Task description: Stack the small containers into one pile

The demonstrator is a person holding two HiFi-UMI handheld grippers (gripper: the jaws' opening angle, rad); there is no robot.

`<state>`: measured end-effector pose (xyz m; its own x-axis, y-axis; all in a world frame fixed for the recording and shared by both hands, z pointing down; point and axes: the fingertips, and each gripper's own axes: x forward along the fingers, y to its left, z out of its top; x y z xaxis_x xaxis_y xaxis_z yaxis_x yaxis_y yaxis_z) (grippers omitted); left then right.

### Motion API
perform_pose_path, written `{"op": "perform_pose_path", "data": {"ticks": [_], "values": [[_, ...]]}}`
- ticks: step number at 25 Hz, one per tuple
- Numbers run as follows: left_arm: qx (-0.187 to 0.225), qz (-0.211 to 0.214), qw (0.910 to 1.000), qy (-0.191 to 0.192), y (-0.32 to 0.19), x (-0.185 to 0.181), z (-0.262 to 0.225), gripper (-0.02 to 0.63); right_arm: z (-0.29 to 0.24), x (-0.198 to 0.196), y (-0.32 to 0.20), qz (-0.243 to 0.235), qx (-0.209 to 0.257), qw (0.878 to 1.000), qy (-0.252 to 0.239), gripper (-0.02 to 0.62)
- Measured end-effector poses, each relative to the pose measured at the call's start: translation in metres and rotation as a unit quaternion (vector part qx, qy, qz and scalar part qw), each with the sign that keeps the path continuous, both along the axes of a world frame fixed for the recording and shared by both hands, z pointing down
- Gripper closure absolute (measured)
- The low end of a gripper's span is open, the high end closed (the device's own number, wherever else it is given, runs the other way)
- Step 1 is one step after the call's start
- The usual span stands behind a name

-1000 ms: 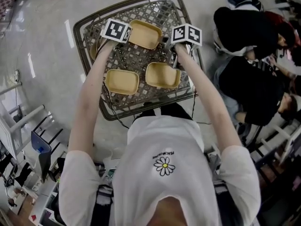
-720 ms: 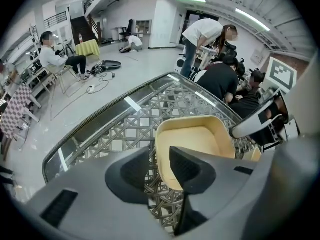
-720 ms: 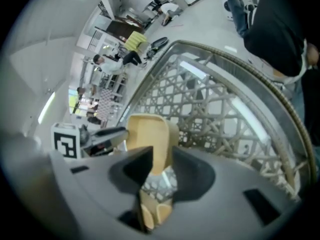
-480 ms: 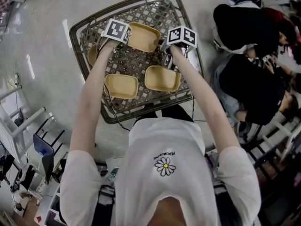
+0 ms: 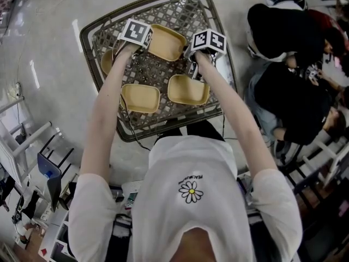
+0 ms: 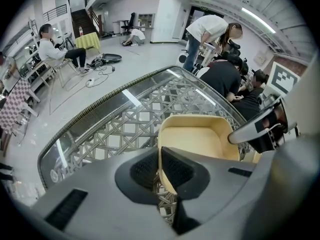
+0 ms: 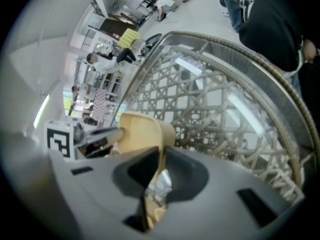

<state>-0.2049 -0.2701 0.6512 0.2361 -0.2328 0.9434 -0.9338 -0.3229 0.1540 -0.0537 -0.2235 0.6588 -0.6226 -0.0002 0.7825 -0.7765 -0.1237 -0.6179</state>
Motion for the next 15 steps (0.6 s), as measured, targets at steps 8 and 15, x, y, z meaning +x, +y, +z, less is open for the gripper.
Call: {"op": "perform_pose_path", "data": {"ticks": [8,15], "values": [[0.041,-0.013,0.9986,0.03,0.002,0.01,-0.03,0.566,-0.011,0.012,-0.007,0.012,0.027,0.999,0.02,0.554],[0.115,-0.006,0.9929,0.03,0.017,0.029,-0.09,0.566,-0.061,0.03,-0.011,-0.007,0.108,0.993,0.037,0.558]]}}
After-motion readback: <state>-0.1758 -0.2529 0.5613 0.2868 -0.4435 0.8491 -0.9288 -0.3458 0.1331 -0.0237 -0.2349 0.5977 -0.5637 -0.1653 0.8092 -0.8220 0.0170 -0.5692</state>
